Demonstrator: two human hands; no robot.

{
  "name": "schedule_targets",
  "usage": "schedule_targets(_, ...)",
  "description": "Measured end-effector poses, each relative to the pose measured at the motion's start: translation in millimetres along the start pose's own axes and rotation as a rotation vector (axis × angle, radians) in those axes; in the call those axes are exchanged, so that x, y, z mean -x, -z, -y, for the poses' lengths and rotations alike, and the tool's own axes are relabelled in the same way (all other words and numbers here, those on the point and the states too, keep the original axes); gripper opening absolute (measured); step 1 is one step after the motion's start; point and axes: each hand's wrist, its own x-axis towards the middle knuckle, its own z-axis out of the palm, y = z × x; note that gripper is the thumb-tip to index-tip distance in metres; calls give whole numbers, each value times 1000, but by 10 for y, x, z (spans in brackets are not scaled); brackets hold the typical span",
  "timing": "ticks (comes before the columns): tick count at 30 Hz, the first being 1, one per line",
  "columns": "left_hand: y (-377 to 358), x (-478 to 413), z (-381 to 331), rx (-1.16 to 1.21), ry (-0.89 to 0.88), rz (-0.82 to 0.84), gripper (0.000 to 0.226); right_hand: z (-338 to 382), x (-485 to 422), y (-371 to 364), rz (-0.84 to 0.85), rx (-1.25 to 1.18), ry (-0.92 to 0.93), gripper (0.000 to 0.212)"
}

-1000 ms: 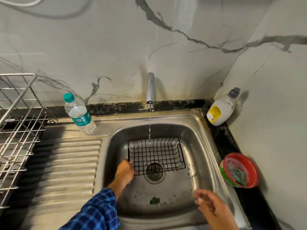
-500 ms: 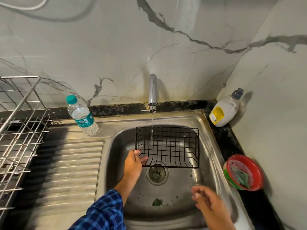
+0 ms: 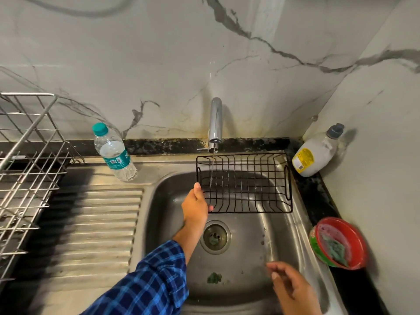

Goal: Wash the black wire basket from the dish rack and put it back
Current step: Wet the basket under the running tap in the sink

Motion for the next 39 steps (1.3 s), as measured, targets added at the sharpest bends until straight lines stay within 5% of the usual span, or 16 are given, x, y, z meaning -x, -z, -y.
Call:
schedule_targets(6,130,47,63,-314,27,-91,54,680,-475,-179,-59,308,492,27)
schedule_targets(11,266,56,-80,-350,53,-144,55,1551,-1243,-592,-6,816,250,30)
schedule_targets(18,412,-55,13,-429,-47,-221,67,2008,-1400,-929,412,1335,196,36)
schedule_targets(22,418,9,32,-526,-117,-184,64,1928,-1344,-1115,195,1183,551,29)
schedule_targets(25,342,38,-65,-539,-181,-120,60,1719,-1662,-1252,229,1047,778,61)
schedule_targets(29,259,26,-77,-497,-179,-130,58,1421,-1956,-1164,572,1267,732,74)
schedule_targets(39,281,62,-138,-532,-237,-242,56,1334,-2127,-692,730,1281,750,80)
